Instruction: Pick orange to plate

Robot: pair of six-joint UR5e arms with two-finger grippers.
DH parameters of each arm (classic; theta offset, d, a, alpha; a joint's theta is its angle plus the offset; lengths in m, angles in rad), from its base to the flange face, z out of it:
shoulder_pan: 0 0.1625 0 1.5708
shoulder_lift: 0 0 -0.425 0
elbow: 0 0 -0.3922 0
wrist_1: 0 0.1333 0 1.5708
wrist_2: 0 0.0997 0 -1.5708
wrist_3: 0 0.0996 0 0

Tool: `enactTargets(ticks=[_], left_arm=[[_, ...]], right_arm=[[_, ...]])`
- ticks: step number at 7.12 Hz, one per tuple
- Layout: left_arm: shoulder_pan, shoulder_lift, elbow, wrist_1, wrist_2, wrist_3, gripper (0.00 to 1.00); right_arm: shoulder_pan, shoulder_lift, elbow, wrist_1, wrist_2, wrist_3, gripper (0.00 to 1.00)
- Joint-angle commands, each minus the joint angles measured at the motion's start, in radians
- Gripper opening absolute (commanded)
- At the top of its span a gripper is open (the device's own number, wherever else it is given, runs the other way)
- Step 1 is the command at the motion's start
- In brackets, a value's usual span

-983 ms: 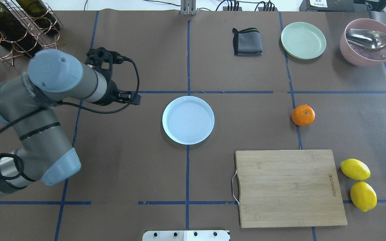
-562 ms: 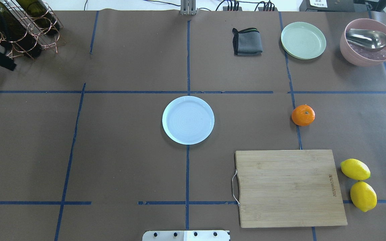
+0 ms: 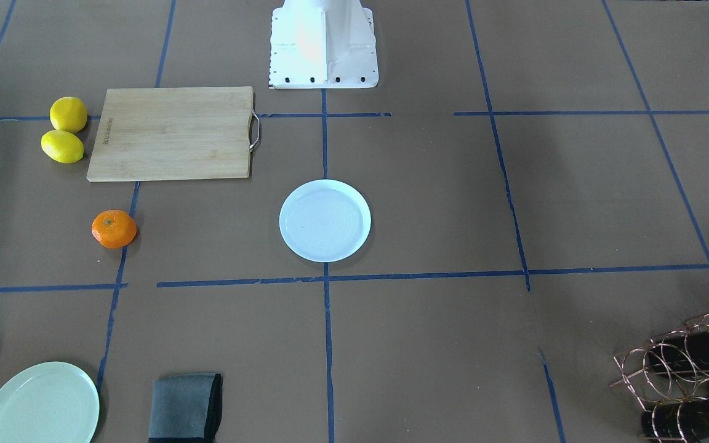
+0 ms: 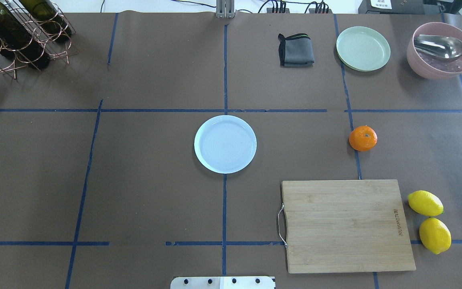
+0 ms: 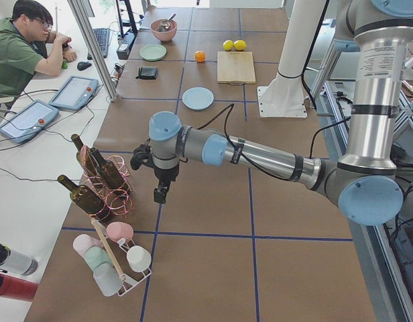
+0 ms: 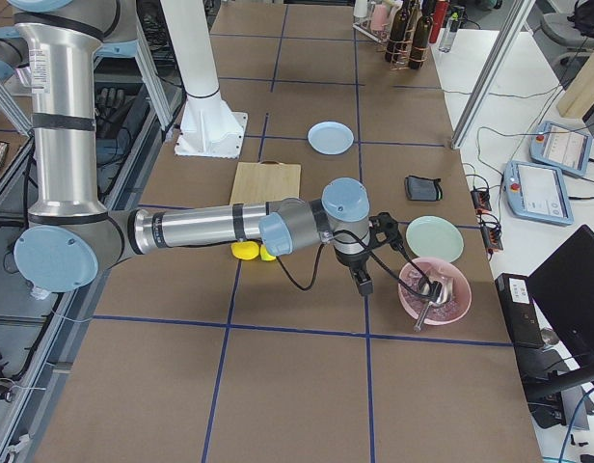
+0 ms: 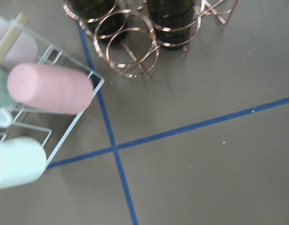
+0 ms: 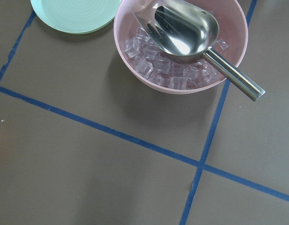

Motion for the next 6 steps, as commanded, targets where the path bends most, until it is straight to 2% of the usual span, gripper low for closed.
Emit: enactTargets(ticks=[1,2,3,4,5,6], left_arm=[[-0.031,0.078,0.004,0.016,-0.002,0.008,1.00],[-0.026,0.075,0.028,0.006,0.001,0.006,1.00],[-0.026,0.077,0.017,0.004,0.001,0.006,1.00],[-0.026,0.077,0.015,0.004,-0.002,0.006,1.00],[-0.026,0.077,0.012,0.004,-0.004,0.005,1.00],[-0.026,0.075,0.012,0.004,-0.005,0.005,1.00]], right_arm=[[-0.068,0.019,0.031,0.010,0.001,0.003,1.00],[-0.144,0.039,0.045,0.018,0.016,0.124,1.00],[-0.261,0.117,0.051,0.042,0.006,0.326,1.00],[-0.374,0.175,0.051,0.063,-0.067,0.480,1.00],[-0.471,0.191,0.043,0.097,-0.176,0.579,1.00],[-0.524,0.192,0.027,0.134,-0.245,0.621,1.00]])
